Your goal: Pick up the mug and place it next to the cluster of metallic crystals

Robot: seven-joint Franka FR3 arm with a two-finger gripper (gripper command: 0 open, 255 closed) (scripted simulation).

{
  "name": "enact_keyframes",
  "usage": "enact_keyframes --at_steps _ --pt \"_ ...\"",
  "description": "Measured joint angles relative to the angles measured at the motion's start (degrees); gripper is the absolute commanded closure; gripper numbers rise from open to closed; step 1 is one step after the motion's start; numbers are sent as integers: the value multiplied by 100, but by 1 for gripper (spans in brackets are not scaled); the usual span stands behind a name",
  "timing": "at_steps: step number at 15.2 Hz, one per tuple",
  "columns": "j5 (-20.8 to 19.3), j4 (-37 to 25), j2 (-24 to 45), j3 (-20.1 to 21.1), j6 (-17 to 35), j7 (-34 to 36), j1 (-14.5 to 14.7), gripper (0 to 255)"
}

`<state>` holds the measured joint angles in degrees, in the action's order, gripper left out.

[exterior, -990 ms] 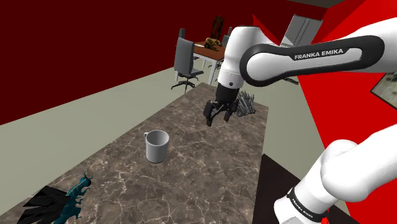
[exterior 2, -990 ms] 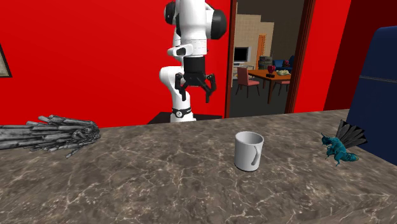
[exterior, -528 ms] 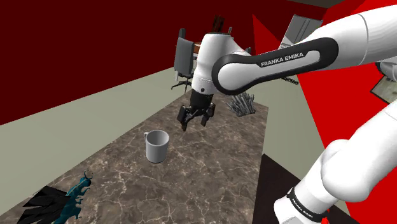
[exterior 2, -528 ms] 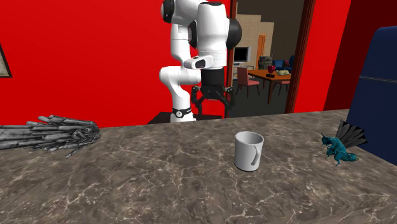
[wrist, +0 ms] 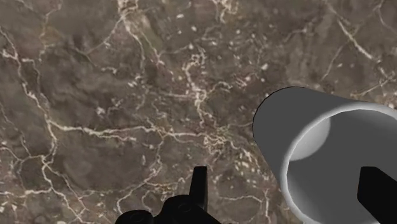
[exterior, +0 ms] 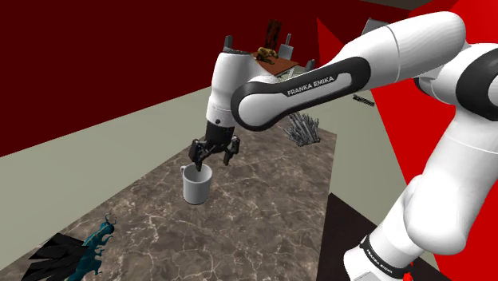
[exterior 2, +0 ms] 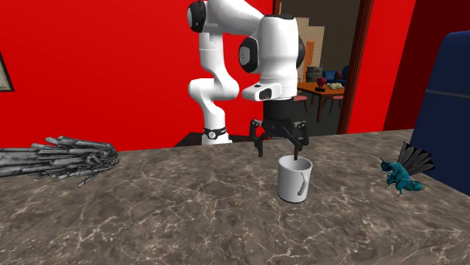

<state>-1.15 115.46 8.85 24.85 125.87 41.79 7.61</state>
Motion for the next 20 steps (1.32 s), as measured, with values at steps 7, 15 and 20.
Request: enact_keyframes --at_steps 7,15,20 --pt "-208 75 389 -31 443 163 81 0" --pt "-230 90 426 -36 494 180 91 255" --pt "-230 91 426 -35 494 180 91 255"
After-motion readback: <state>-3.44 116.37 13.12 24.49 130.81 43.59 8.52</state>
